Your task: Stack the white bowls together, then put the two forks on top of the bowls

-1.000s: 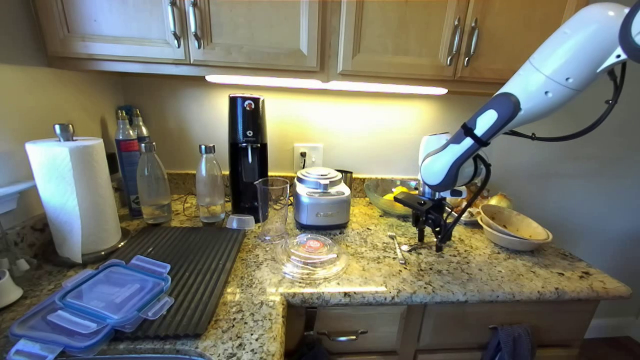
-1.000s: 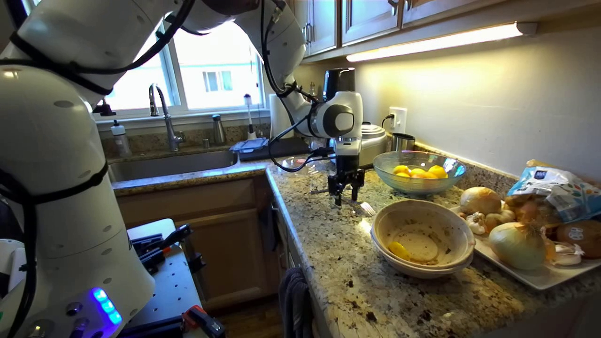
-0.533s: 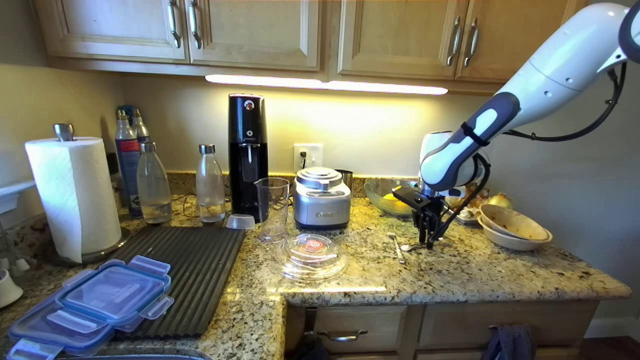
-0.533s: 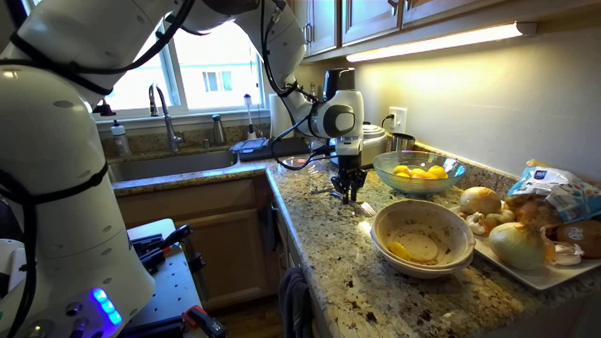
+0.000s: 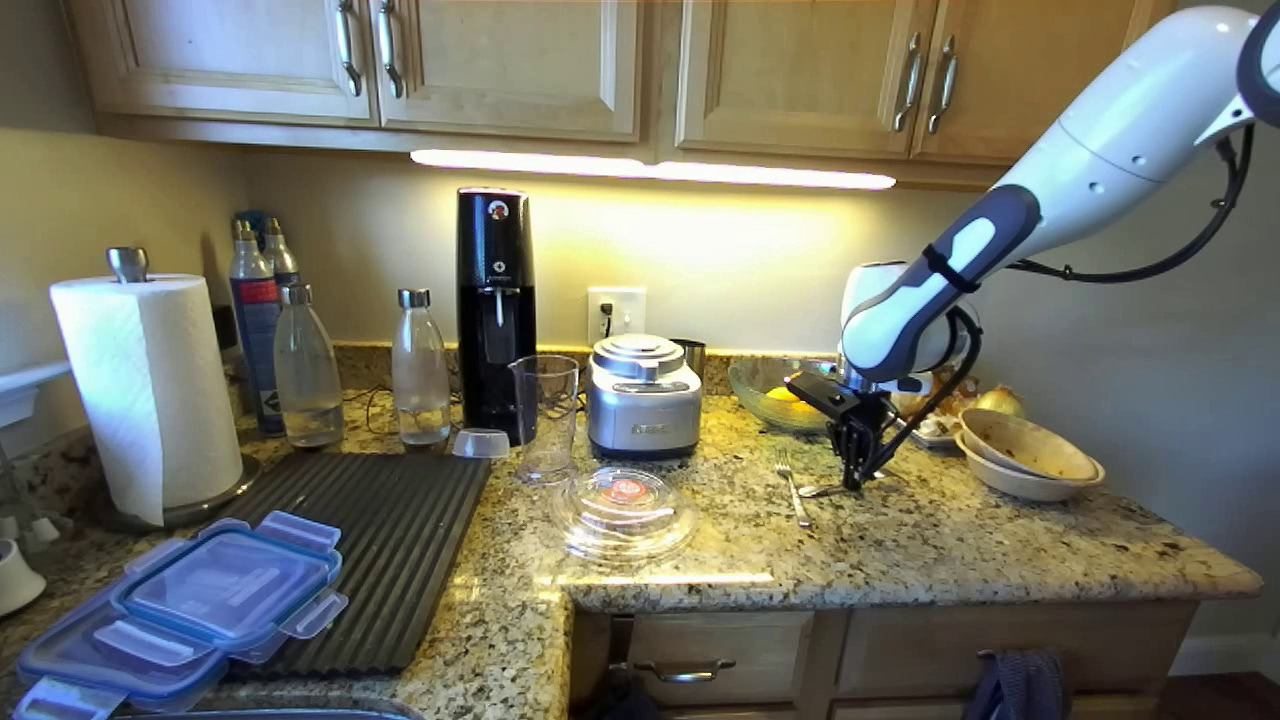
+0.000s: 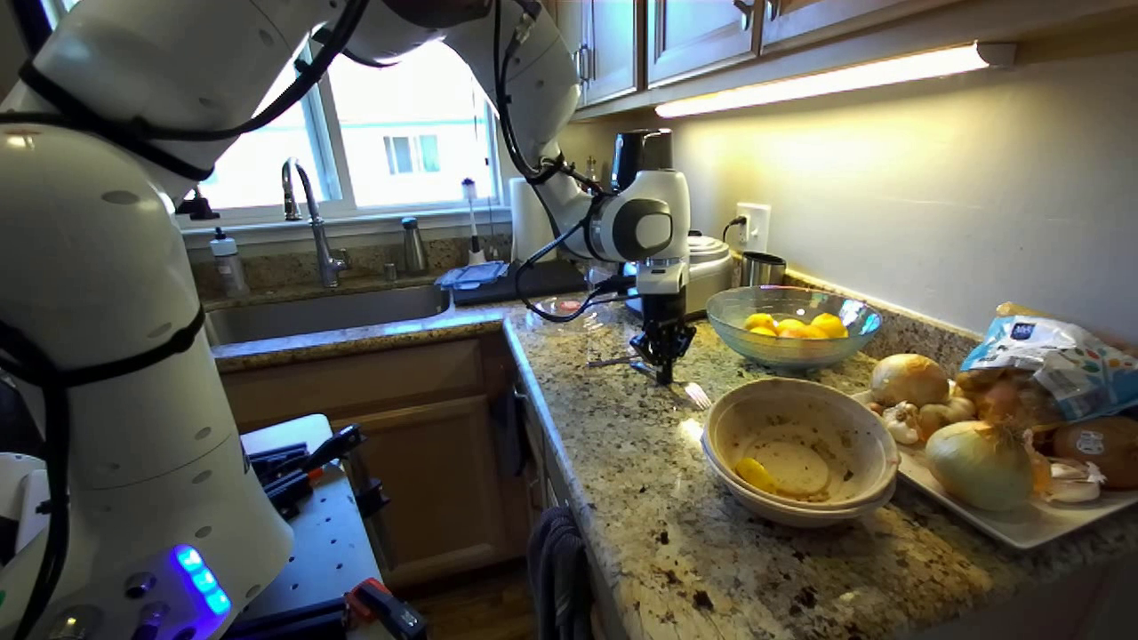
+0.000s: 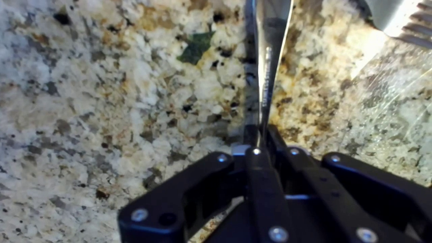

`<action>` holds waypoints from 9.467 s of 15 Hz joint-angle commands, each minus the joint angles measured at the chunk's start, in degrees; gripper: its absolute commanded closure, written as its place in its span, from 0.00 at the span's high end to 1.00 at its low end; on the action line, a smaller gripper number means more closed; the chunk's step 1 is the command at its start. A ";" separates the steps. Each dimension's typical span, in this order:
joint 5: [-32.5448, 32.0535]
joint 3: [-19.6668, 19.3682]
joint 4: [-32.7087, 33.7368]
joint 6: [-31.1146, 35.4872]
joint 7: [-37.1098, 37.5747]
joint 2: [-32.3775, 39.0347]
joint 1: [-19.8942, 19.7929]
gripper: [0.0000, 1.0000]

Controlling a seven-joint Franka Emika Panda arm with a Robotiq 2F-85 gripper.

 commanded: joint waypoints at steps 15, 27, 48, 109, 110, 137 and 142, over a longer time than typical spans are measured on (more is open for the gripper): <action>-12.53 -6.42 -11.15 -3.31 6.56 -17.14 1.21 0.08; -10.42 -3.90 -10.97 -2.86 2.53 -16.79 -4.82 0.07; 13.14 -0.93 -13.60 -2.49 -27.52 -18.26 -21.10 0.06; 2.88 7.94 -4.68 1.41 -67.42 -10.13 -5.78 1.00; 2.63 7.90 -3.57 1.55 -69.62 -9.11 -5.43 1.00; 2.92 5.47 15.72 -12.28 -69.69 7.38 0.32 1.00; 2.98 5.51 18.37 -14.42 -68.96 9.08 0.20 0.95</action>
